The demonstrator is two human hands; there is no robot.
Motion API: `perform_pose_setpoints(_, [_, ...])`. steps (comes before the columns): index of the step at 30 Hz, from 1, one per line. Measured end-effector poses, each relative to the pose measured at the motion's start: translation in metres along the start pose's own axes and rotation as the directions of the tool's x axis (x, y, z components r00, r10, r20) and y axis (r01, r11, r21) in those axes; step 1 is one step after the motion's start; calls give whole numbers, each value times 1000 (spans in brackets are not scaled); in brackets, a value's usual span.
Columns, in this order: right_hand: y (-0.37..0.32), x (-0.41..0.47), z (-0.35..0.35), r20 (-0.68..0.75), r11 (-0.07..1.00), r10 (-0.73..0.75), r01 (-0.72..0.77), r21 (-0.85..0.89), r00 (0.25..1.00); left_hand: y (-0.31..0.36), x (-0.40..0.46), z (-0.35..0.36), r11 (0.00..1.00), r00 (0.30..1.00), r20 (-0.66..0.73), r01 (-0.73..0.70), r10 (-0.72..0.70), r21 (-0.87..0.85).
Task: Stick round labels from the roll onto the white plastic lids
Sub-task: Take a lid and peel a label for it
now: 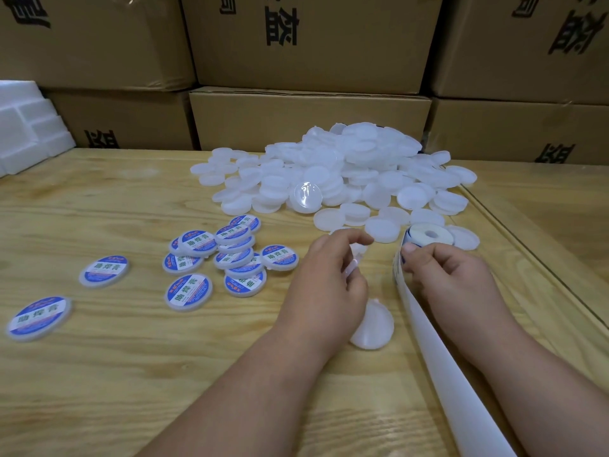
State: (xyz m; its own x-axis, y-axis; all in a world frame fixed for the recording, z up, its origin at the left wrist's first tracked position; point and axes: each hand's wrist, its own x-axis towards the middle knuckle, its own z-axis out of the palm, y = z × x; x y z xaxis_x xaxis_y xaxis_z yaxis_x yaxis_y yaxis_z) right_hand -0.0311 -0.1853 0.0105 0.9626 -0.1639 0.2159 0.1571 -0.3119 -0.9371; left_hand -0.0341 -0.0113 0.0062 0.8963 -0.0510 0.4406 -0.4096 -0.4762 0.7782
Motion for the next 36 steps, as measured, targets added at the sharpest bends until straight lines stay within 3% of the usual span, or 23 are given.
perform_pose_setpoints(4, [-1, 0, 0, 13, 1000, 5, -5, -4, 1000, 0, 2, 0, 999, 994, -111, 0, -5, -50])
perform_pose_setpoints(9, [-1, 0, 0, 14, 1000, 19, -19, 4, 1000, 5, 3, -3, 968, 972, -198, 73, -122, -240])
perform_pose_setpoints(13, [-2, -1, 1, 18, 1000, 21, -22, 12, 1000, 7, -1, -6, 912, 990, -79, 75, -117, -404])
perform_pose_setpoints(16, [-3, -1, 1, 25, 999, 23, -24, 29, 999, 8, -3, -5, 927, 990, 116, 122, -86, -355])
perform_pose_setpoints(19, [-2, -1, 0, 28, 1000, 7, -8, 29, 1000, 8, -2, -4, 945, 982, 172, 123, -73, -303])
perform_pose_setpoints(23, [-1, 0, 1, 24, 1000, -18, 18, -11, 1000, 10, -1, -6, 914, 994, 89, 97, -68, -393])
perform_pose_setpoints(26, [-3, -1, 1, 56, 996, -49, 53, -72, 997, 10, 1, -6, 891, 990, -8, 121, -138, -437])
perform_pose_setpoints(36, [-7, -4, 0, 143, 976, -4, 35, -215, 990, 5, 5, -1, 882, 985, -48, 126, -166, -455])
